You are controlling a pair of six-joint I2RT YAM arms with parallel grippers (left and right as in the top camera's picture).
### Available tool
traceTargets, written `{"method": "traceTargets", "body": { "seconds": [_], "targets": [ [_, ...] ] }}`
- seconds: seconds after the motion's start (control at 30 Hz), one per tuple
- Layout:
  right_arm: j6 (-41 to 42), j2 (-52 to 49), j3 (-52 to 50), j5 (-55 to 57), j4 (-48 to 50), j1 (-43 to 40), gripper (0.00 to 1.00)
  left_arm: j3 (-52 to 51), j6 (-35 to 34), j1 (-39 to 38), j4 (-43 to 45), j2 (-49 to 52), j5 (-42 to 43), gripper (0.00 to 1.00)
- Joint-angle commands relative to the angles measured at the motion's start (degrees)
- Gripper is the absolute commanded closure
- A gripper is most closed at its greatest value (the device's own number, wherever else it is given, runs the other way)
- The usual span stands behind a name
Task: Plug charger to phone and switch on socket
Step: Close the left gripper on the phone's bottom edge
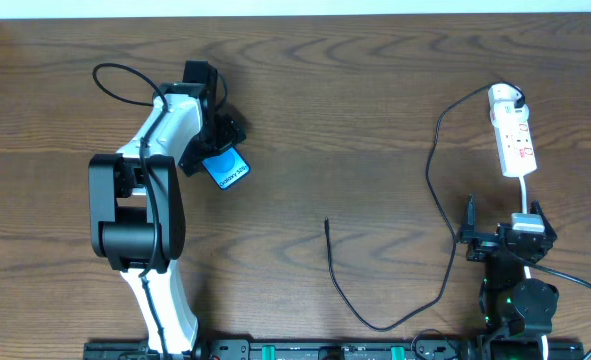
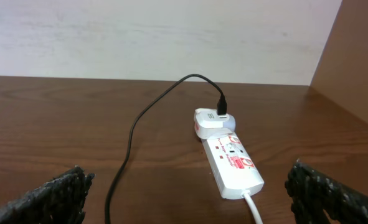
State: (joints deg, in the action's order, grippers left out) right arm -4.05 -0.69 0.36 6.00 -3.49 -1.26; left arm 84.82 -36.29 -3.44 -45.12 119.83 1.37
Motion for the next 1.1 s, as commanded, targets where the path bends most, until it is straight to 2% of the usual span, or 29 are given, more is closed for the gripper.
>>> {"method": "traceTargets", "body": {
  "seconds": [0.0, 1.07],
  "targets": [
    [-0.74, 0.31, -0.04, 0.04, -0.2, 0.17, 0.01, -0.39, -1.77, 0.09, -0.17, 0.79, -0.31, 0.02],
    [-0.72, 0.31, -0.04, 0.04, -0.2, 0.17, 0.01, -3.54, -1.9, 0.09, 3.87, 0.79, -0.33, 0.02]
  ]
}}
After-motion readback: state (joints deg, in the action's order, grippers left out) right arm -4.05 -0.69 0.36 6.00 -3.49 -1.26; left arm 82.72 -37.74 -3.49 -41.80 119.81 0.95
